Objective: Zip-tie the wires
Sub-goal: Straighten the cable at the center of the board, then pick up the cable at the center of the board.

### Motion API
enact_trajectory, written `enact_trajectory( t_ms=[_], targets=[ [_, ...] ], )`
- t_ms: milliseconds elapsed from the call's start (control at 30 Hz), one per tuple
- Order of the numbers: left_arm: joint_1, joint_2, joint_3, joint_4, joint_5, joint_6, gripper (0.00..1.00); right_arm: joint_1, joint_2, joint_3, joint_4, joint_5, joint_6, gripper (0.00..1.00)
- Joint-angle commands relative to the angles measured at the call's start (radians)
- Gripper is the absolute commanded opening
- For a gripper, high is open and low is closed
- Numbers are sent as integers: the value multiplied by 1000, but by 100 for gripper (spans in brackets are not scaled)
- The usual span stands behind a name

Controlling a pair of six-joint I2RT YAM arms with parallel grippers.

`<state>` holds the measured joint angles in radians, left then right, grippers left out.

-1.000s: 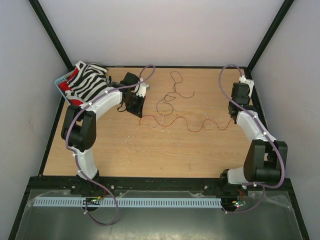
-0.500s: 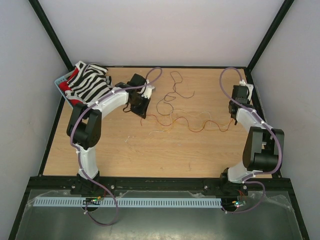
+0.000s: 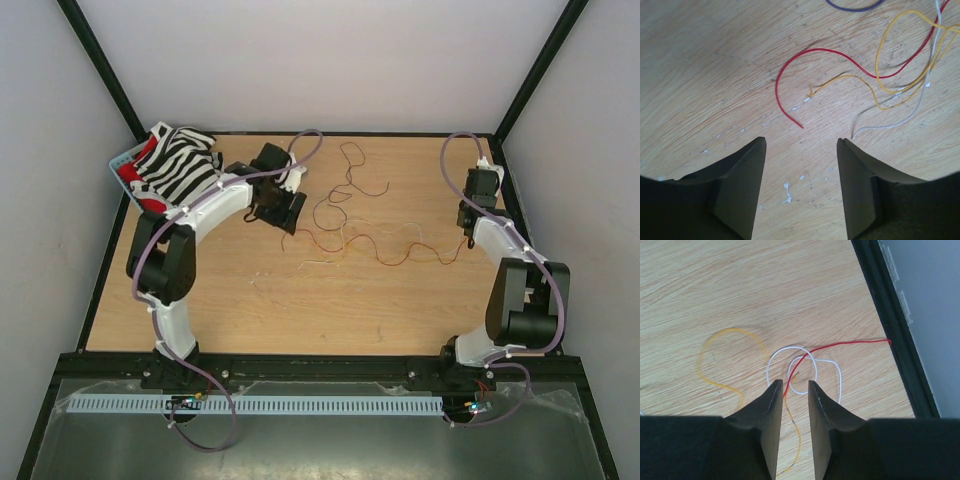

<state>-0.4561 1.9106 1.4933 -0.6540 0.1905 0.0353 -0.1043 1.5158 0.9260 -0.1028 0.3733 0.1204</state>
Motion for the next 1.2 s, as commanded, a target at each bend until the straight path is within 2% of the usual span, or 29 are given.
enact_trajectory(
  t_ms=[0,167,333,467,567,633,700,867,1167],
  targets=[
    [-6,-132,17,-12,-96,1,65,-3,-67,34,-12,-33,5,40],
    [-6,-242,21,-9,-186,-10,82,-2,-123,70,-34,-116,15,55],
    [-4,-361,4,42,-258,-29,91,18,-141,91,-21,-259,59,64],
    [9,-513,-125,205,-215,-63,98,94,-111,99,37,-329,80,74],
    [35,-675,-296,476,-120,-96,99,157,-58,109,112,-385,108,81],
    [45,-778,-409,625,-71,-122,99,176,-7,129,159,-424,131,81],
    [56,-865,-454,668,-44,-130,99,189,52,162,187,-446,148,81],
    [65,-956,-465,671,49,-121,99,233,206,277,233,-519,145,81],
    [66,-990,-470,669,94,-142,99,339,470,524,206,-576,50,78]
  ],
)
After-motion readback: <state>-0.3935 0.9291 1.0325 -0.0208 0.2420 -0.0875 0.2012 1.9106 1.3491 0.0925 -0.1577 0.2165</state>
